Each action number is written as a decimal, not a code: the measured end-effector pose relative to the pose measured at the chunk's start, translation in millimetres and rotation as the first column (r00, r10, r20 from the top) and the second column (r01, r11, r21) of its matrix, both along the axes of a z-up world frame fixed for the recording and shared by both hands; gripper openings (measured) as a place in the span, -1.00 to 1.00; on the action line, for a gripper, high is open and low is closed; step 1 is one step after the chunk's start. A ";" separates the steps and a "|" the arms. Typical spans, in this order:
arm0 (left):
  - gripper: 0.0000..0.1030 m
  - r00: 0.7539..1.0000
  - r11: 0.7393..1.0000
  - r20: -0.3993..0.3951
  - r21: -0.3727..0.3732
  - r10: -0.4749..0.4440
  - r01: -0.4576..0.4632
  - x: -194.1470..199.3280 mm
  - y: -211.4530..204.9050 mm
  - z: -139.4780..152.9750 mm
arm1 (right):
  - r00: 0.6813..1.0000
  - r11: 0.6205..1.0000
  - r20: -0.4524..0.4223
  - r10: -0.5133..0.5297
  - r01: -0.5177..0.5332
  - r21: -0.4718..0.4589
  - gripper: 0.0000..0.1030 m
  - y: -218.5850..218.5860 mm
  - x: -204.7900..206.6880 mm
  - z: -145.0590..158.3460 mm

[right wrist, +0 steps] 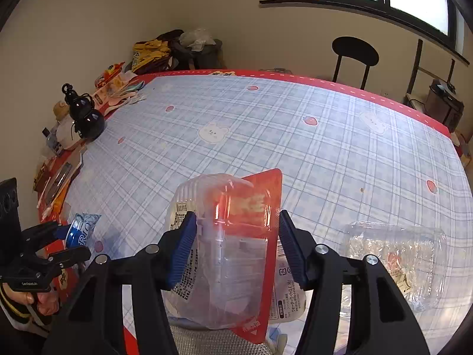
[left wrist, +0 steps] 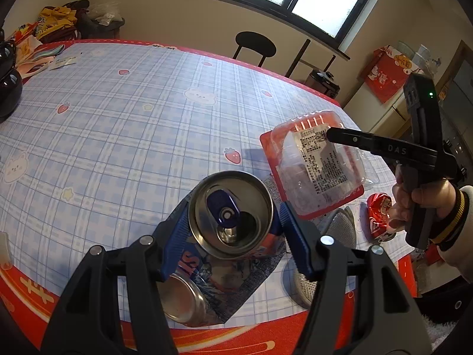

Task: Collect trash
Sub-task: 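Grasp the clear plastic package with red backing with the right gripper while the left holds the can, then carry the package and the blue can with both grippers over the brown bin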

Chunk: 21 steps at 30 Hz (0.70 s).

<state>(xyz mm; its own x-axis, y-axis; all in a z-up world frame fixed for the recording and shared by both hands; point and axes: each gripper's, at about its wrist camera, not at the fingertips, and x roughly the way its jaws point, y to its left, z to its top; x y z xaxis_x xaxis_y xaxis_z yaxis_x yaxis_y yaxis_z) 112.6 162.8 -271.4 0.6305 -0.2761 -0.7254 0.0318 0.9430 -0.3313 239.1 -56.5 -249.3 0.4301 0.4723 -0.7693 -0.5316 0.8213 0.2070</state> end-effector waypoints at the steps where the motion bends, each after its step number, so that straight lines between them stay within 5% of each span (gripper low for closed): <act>1: 0.21 1.000 1.000 0.002 0.000 0.001 -0.001 -0.1 0.6 0.4 | 1.000 1.000 0.004 0.007 -0.007 -0.003 0.06 1.5 -2.3 1.9; 21: 0.21 0.996 0.998 0.069 0.001 0.059 -0.060 -29.0 15.1 34.7 | 0.990 0.993 0.131 -0.050 0.036 0.109 0.05 -14.0 -46.6 62.3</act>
